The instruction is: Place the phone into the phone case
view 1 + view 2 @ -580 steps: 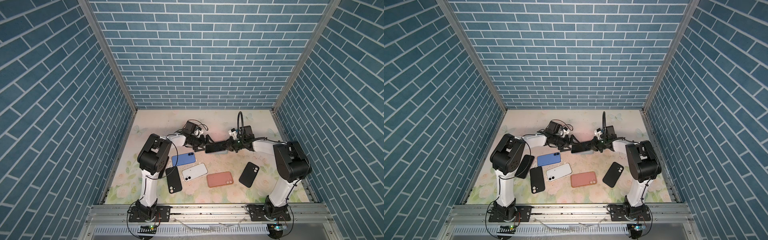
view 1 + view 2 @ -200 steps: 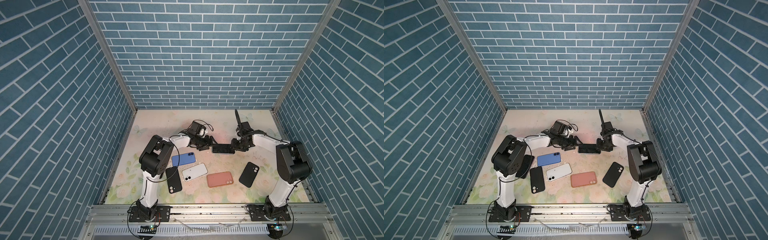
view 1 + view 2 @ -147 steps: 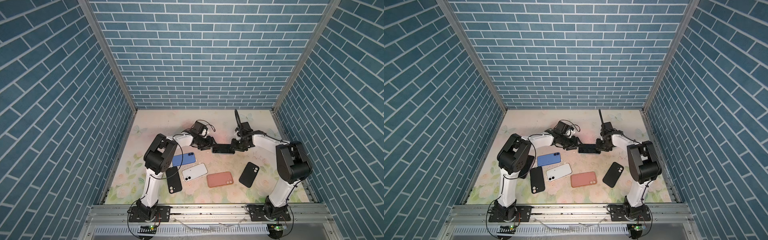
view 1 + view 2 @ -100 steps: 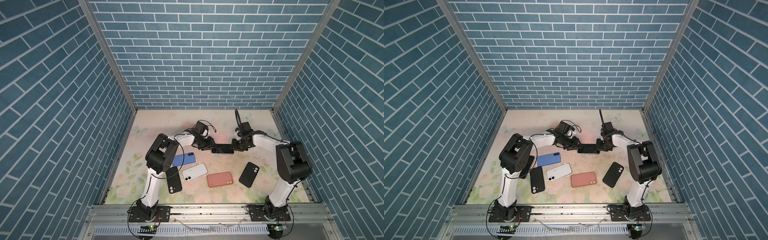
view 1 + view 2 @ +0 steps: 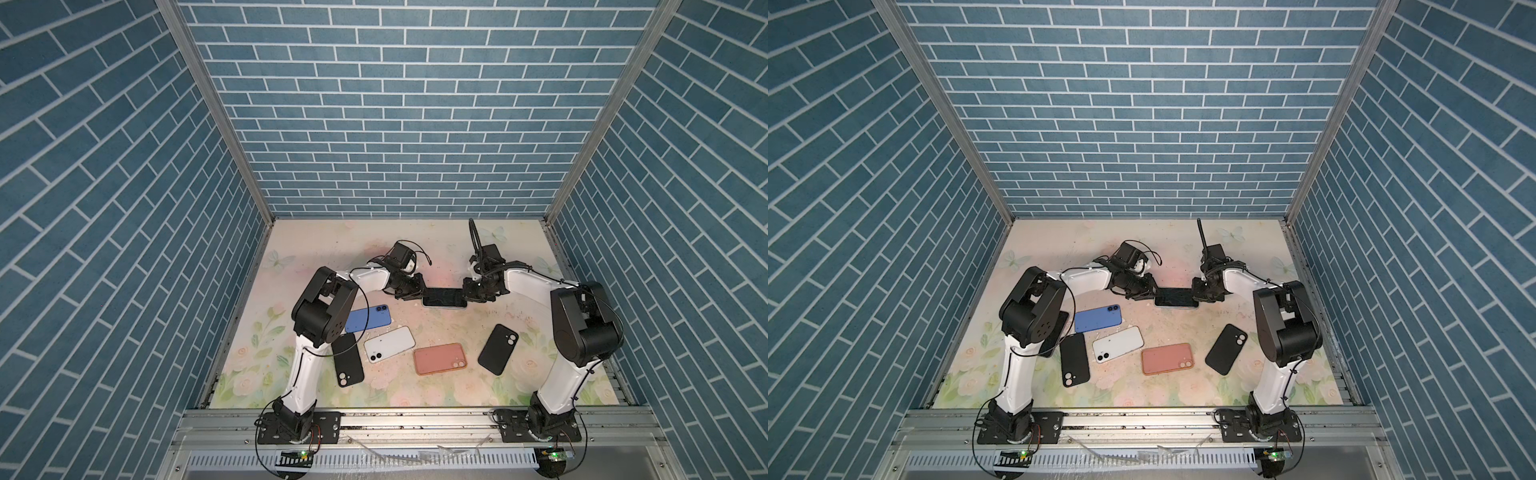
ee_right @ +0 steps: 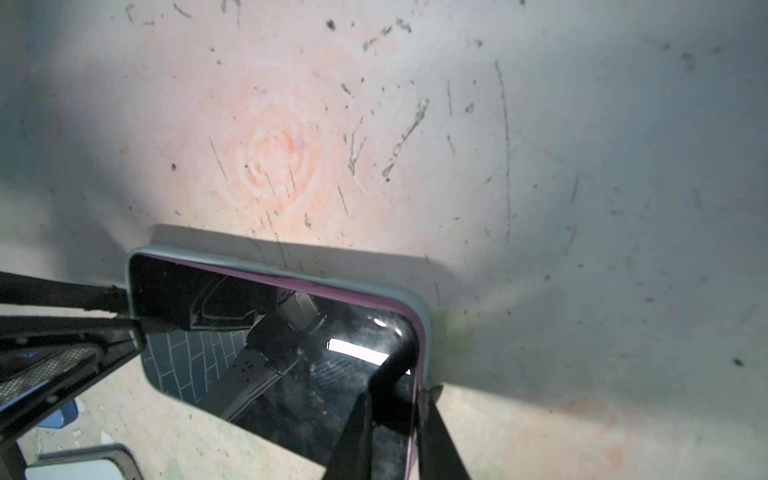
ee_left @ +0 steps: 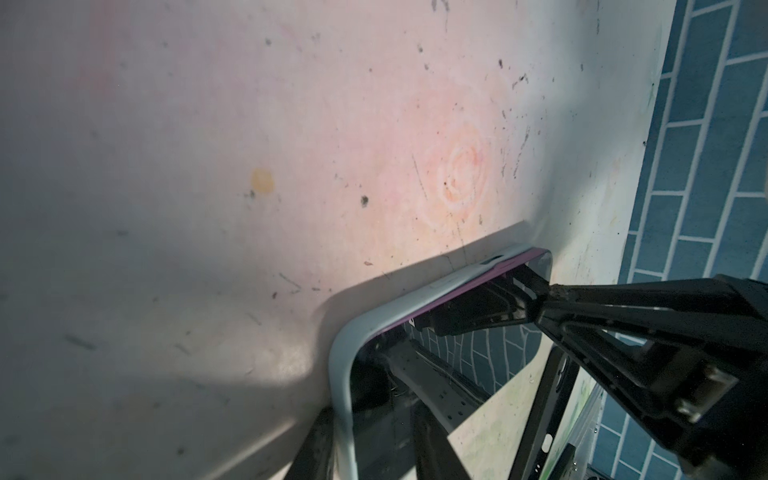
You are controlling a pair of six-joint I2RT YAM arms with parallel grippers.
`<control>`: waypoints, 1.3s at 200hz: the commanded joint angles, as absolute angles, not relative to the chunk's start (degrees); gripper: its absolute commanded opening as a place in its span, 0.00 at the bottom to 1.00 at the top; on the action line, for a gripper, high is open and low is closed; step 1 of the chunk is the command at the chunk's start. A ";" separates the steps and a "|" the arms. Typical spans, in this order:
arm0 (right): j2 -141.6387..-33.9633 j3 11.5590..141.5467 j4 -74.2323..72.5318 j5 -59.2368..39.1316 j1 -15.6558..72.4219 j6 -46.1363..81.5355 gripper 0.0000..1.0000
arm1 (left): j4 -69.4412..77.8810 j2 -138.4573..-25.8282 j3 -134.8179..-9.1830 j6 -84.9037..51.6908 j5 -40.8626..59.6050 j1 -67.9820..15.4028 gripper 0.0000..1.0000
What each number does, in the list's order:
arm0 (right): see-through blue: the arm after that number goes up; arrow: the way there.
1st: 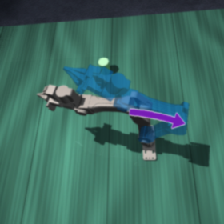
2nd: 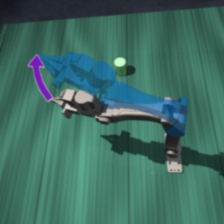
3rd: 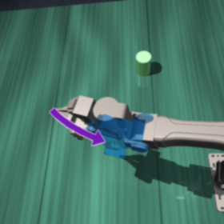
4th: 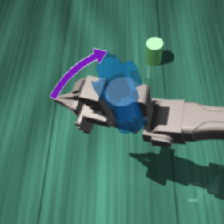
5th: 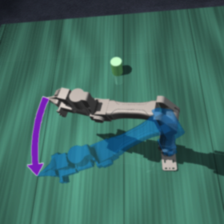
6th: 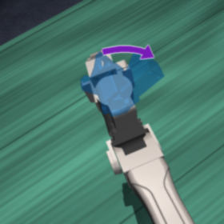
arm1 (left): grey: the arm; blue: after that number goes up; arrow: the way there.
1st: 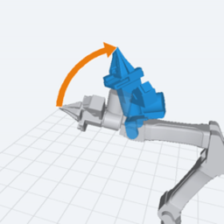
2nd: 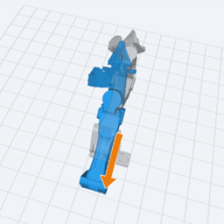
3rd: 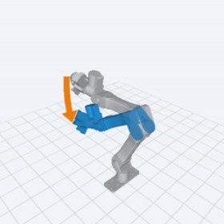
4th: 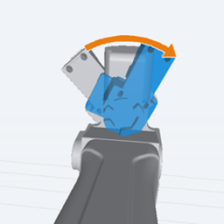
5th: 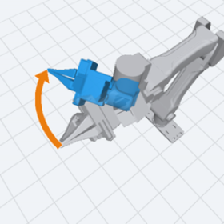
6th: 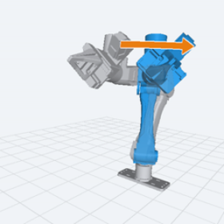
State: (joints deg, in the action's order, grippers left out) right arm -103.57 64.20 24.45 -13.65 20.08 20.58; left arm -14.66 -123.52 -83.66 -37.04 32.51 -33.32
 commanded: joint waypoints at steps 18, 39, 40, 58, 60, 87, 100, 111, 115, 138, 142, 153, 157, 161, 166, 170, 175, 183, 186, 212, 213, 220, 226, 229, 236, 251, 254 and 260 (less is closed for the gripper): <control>-102.74 63.54 25.90 -15.03 22.07 18.77 0.29 | -21.01 -124.43 -84.90 -33.94 28.57 -34.80 0.35; -101.36 63.75 26.10 -15.59 21.54 18.98 0.35 | -20.74 -123.12 -84.41 -32.97 28.08 -34.72 0.41; -101.30 63.78 26.10 -15.62 21.45 19.07 0.35 | -20.70 -123.09 -84.39 -32.92 28.06 -34.72 0.41; -99.85 63.64 25.99 -16.42 20.54 19.64 0.39 | -19.92 -121.38 -84.20 -31.98 28.04 -34.72 0.49; -99.67 63.57 25.94 -16.50 20.45 19.74 0.40 | -19.81 -121.34 -84.20 -31.88 27.97 -34.72 0.51; -96.89 62.14 24.93 -18.28 18.72 21.23 0.44 | -18.92 -119.13 -84.37 -30.71 28.70 -34.66 0.59; -95.52 61.15 24.01 -19.32 17.95 22.02 0.45 | -18.24 -118.37 -84.33 -30.30 29.73 -34.55 0.62; -94.55 60.21 23.40 -20.06 17.12 22.64 0.46 | -17.55 -117.89 -84.26 -30.10 30.46 -34.47 0.64; -94.26 59.98 23.24 -20.38 16.85 22.82 0.46 | -17.23 -117.80 -84.19 -30.09 30.79 -34.47 0.65; -93.15 58.63 22.60 -21.42 15.37 23.38 0.46 | -16.48 -117.50 -83.76 -30.09 31.84 -34.11 0.65; -93.05 58.43 22.57 -21.57 15.15 23.40 0.46 | -16.42 -117.50 -83.72 -30.07 31.82 -34.02 0.66; -92.89 57.97 22.21 -22.41 14.47 23.64 0.47 | -16.18 -117.59 -83.59 -29.93 32.38 -33.93 0.66; -92.82 57.71 21.96 -22.69 14.21 23.77 0.47 | -16.17 -117.59 -83.53 -29.97 32.43 -33.88 0.66; -92.82 57.59 21.77 -22.95 13.96 23.88 0.47 | -16.22 -117.65 -83.58 -29.93 32.43 -33.84 0.67; -92.89 57.40 21.47 -23.32 13.67 24.11 0.48 | -16.19 -117.76 -83.55 -29.90 32.43 -33.76 0.68; -92.94 57.11 21.17 -23.75 13.45 24.28 0.48 | -16.13 -117.82 -83.49 -29.97 32.55 -33.75 0.68; -93.10 56.89 20.68 -24.38 13.16 24.49 0.49 | -16.00 -117.92 -83.44 -29.96 32.73 -33.67 0.69; -93.40 56.66 20.02 -25.31 12.81 24.95 0.50 | -15.91 -118.19 -83.51 -29.97 32.93 -33.66 0.70; -93.53 56.61 19.83 -25.55 12.71 25.00 0.51 | -15.91 -118.33 -83.63 -29.95 33.00 -33.61 0.70; -95.54 56.26 17.83 -28.65 12.58 25.73 0.54 | -15.56 -119.65 -84.23 -30.35 34.16 -33.49 0.70; -95.63 56.21 17.71 -28.74 12.62 25.74 0.54 | -15.60 -119.72 -84.26 -30.34 34.17 -33.53 0.70; -96.31 56.03 17.17 -29.19 12.53 25.99 0.54 | -15.79 -120.16 -84.66 -30.34 34.44 -33.50 0.70; -96.81 55.84 16.62 -29.70 12.50 26.17 0.54 | -15.90 -120.50 -84.83 -30.41 34.45 -33.49 0.70; -97.17 55.81 16.34 -30.04 12.48 26.27 0.55 | -15.91 -120.62 -84.93 -30.37 34.50 -33.50 0.70; -97.86 55.87 15.67 -30.76 12.41 26.61 0.55 | -15.97 -120.99 -85.07 -30.42 34.52 -33.43 0.69; -99.38 55.94 14.27 -32.31 12.39 27.20 0.55 | -15.92 -121.70 -85.30 -30.69 34.85 -33.40 0.68; -99.65 56.04 14.07 -32.55 12.39 27.32 0.55 | -15.89 -121.79 -85.34 -30.80 34.81 -33.40 0.67; -100.06 56.20 13.74 -33.05 12.40 27.40 0.55 | -15.87 -122.05 -85.39 -30.83 34.81 -33.42 0.67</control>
State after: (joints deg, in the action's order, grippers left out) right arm -97.51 56.58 16.49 -28.97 12.60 25.61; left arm -15.66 -119.92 -84.31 -31.05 33.85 -33.67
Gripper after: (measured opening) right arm 0.548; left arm 0.679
